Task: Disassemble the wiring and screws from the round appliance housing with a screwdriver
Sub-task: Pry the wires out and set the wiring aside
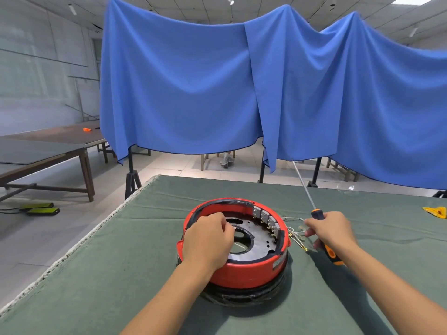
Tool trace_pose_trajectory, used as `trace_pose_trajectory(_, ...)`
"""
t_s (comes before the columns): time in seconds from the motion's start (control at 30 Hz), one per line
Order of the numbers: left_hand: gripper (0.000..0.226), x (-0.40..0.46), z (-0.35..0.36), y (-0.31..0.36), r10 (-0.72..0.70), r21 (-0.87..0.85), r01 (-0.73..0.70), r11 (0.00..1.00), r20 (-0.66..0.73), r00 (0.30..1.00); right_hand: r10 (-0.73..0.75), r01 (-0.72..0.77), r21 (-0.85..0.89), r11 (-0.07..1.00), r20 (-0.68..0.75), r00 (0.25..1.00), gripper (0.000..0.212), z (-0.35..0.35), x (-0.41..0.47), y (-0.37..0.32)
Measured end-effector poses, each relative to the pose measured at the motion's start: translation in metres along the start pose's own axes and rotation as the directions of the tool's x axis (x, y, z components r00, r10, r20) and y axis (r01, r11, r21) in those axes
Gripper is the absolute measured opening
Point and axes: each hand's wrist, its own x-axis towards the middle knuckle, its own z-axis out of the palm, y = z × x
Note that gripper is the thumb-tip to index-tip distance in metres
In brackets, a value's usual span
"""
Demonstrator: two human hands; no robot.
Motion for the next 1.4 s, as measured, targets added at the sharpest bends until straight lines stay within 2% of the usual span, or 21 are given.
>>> trace_pose_trajectory(0.1,0.023,-0.002,-0.001,-0.001,0.026,-0.070,-0.031,0.997,-0.065,0.998,-0.119,0.119,-0.044,0.992,0.009,0.993,0.022,-0.003,-0.009,-0.009)
trace_pose_trajectory(0.2,0.023,-0.004,-0.003,-0.002,0.040,-0.211,-0.075,0.975,-0.166,0.985,-0.250,0.255,-0.123,0.959,0.054,0.967,0.031,-0.007,-0.025,-0.021)
trace_pose_trajectory(0.27,0.020,-0.006,-0.006,-0.005,0.006,-0.277,-0.068,0.958,-0.219,0.976,-0.315,0.326,-0.261,0.909,0.084,0.945,0.038,-0.012,-0.036,-0.031)
trace_pose_trajectory(0.33,0.006,-0.004,-0.008,-0.012,-0.076,-0.214,0.025,0.977,-0.234,0.969,-0.364,0.378,-0.403,0.833,0.115,0.924,0.048,-0.016,-0.046,-0.040)
trace_pose_trajectory(0.43,0.027,0.001,-0.010,-0.026,-0.340,-0.160,0.328,0.931,-0.058,0.939,-0.378,0.417,-0.503,0.758,0.183,0.908,0.063,-0.017,-0.058,-0.050)
trace_pose_trajectory(0.5,0.033,0.001,-0.010,-0.032,-0.406,-0.230,0.409,0.883,0.062,0.912,-0.371,0.427,-0.534,0.730,0.215,0.903,0.072,-0.015,-0.065,-0.055)
trace_pose_trajectory(0.63,0.026,0.001,-0.010,-0.045,-0.406,-0.388,0.412,0.824,0.101,0.908,-0.421,0.502,-0.564,0.656,0.279,0.863,0.083,-0.014,-0.076,-0.058)
trace_pose_trajectory(0.7,0.022,0.002,-0.010,-0.050,-0.431,-0.462,0.436,0.772,0.123,0.894,-0.484,0.552,-0.614,0.564,0.296,0.824,0.080,-0.014,-0.082,-0.055)
trace_pose_trajectory(0.8,0.022,0.003,-0.005,-0.053,-0.451,-0.470,0.458,0.754,0.137,0.882,-0.529,0.562,-0.703,0.435,0.305,0.792,0.071,-0.016,-0.092,-0.052)
trace_pose_trajectory(0.87,0.019,0.004,0.000,-0.054,-0.451,-0.484,0.450,0.751,0.121,0.884,-0.525,0.553,-0.735,0.393,0.314,0.791,0.071,-0.018,-0.098,-0.049)
trace_pose_trajectory(1.07,0.021,0.007,0.008,-0.055,-0.476,-0.596,0.458,0.660,0.140,0.868,-0.541,0.562,-0.735,0.379,0.316,0.779,0.068,-0.014,-0.104,-0.041)
trace_pose_trajectory(1.2,0.015,0.013,0.007,-0.050,-0.492,-0.573,0.487,0.660,0.160,0.856,-0.557,0.562,-0.743,0.363,0.311,0.770,0.068,-0.011,-0.106,-0.041)
trace_pose_trajectory(1.33,0.013,0.022,0.004,-0.045,-0.581,-0.578,0.590,0.563,0.231,0.781,-0.561,0.564,-0.741,0.365,0.308,0.768,0.069,-0.010,-0.106,-0.036)
trace_pose_trajectory(1.4,0.014,0.023,0.004,-0.043,-0.590,-0.573,0.609,0.548,0.250,0.767,-0.554,0.561,-0.736,0.379,0.305,0.775,0.071,-0.011,-0.105,-0.033)
